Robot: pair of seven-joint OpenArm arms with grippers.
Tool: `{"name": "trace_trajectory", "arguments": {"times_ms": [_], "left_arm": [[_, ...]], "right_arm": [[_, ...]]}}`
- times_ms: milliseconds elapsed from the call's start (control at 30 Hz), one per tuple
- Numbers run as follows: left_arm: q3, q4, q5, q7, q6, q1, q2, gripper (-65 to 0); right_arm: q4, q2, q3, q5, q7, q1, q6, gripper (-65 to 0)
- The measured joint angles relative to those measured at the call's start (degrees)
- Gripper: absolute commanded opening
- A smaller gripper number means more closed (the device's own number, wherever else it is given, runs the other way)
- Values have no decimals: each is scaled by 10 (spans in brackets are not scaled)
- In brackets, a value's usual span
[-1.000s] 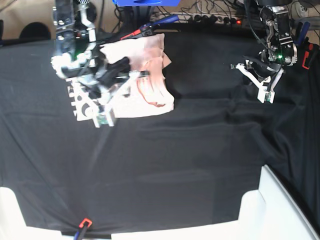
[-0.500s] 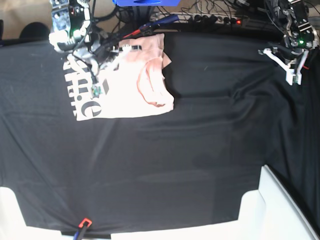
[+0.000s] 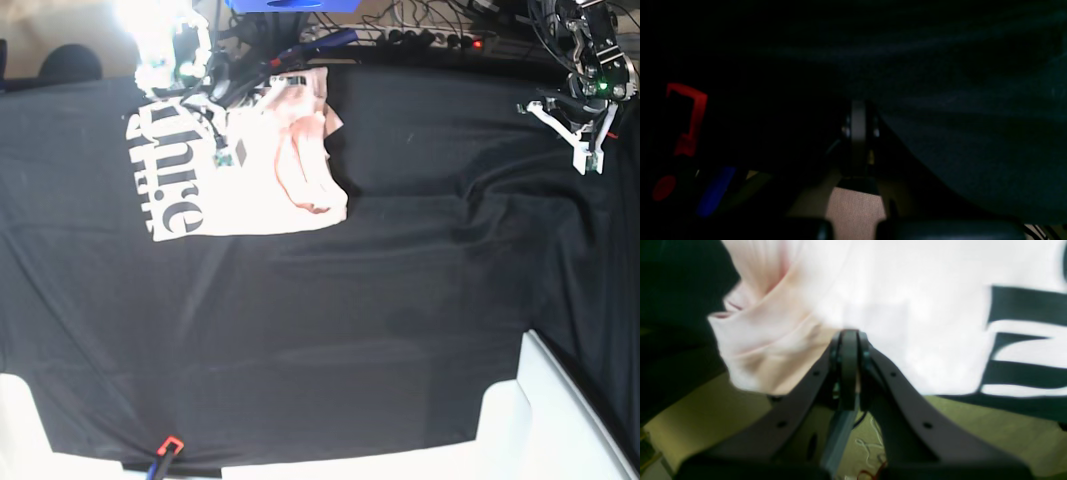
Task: Fold the T-shirt properly
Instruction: 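Open the right gripper and raise it off the folded shirt, then grasp the shirt's edge with the left gripper while the right gripper holds it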
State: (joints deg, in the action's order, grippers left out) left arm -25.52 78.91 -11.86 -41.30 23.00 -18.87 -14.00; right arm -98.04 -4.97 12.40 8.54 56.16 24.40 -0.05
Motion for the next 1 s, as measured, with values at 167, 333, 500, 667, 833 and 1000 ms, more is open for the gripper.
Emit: {"name": "trace_trajectory", "arguments": {"times_ms": [167,333,500,667,833,1000], "left_arm": [[4,0,0,0,5,-1,1,-650],[4,24,2,-2,16,-3,12,-650],[6,94,4,-2,90,-5,49,-650],[72,154,10,-96,88,-15,69,-647],[176,190,-9,-185,92,42,74,-519],[184,209,-116,-302,95,80,75,-307]], "right_arm": [[2,2,0,0,-2,-2,0,-646],[-106,7,-2,-3,11,1,-5,-646],[-120,43,-9,-3,29,-15,-1,-641],[-120,48,-86,-1,27,-31,-1,-641],[-120,50,-105,-3,32,-41,0,-641],[-119,50,-104,1,33,-38,0,-641]]}}
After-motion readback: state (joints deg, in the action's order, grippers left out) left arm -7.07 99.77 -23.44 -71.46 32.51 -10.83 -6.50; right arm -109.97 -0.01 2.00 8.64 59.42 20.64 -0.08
